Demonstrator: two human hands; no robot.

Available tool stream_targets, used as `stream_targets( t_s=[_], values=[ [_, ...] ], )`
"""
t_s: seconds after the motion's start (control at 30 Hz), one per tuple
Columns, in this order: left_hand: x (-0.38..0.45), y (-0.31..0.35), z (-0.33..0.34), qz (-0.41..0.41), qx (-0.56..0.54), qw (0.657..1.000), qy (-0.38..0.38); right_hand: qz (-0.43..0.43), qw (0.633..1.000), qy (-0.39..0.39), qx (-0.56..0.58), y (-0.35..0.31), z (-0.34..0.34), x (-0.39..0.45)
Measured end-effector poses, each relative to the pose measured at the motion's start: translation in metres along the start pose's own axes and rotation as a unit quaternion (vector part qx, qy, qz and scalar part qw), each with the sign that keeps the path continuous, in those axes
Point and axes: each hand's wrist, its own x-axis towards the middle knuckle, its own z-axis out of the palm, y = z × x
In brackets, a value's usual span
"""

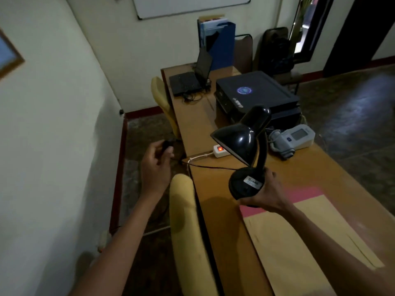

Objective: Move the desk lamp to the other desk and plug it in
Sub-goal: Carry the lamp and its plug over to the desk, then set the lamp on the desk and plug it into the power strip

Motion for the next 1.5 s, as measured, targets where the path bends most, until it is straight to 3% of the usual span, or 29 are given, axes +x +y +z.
stream_targets(
  t_s=[0.1,0.3,0.43,0.67,0.83,0.97,1.07,1.23,1.4,1.5],
  values=[
    [0.036,-0.013,0.030,-0.004,0.006,1.000,0.011,0.018,1.000,0.012,0.010,0.028,-0.017,0.036],
    [0.051,-0.042,0.117,-0.023,0.007,0.999,-0.043,0.049,0.998,0.022,0.022,0.084,-0.039,0.088],
    [0.056,-0.060,0.163,-0.043,0.006,0.997,-0.067,0.066,0.995,-0.030,0.074,0.113,-0.041,0.114],
    [0.121,-0.085,0.164,-0.112,0.020,0.992,0.054,0.036,0.975,-0.121,0.181,0.132,-0.048,0.125],
    [0.159,-0.101,0.126,-0.036,0.067,0.990,0.119,0.033,0.965,-0.159,0.206,0.129,-0.055,0.121],
    [0.170,-0.109,0.101,0.056,0.126,0.983,0.123,0.056,0.966,-0.161,0.197,0.127,-0.061,0.111],
    [0.182,-0.114,0.082,0.070,0.141,0.982,0.102,0.079,0.964,-0.161,0.195,0.123,-0.064,0.105],
    [0.174,-0.121,0.076,0.131,0.154,0.979,-0.022,0.119,0.973,-0.085,0.178,0.109,-0.058,0.107],
    [0.146,-0.131,0.099,0.170,0.169,0.963,-0.121,0.125,0.987,-0.027,0.100,0.111,-0.048,0.122],
    [0.133,-0.143,0.111,0.171,0.156,0.963,-0.141,0.125,0.992,-0.008,0.034,0.121,-0.037,0.127]
  ],
)
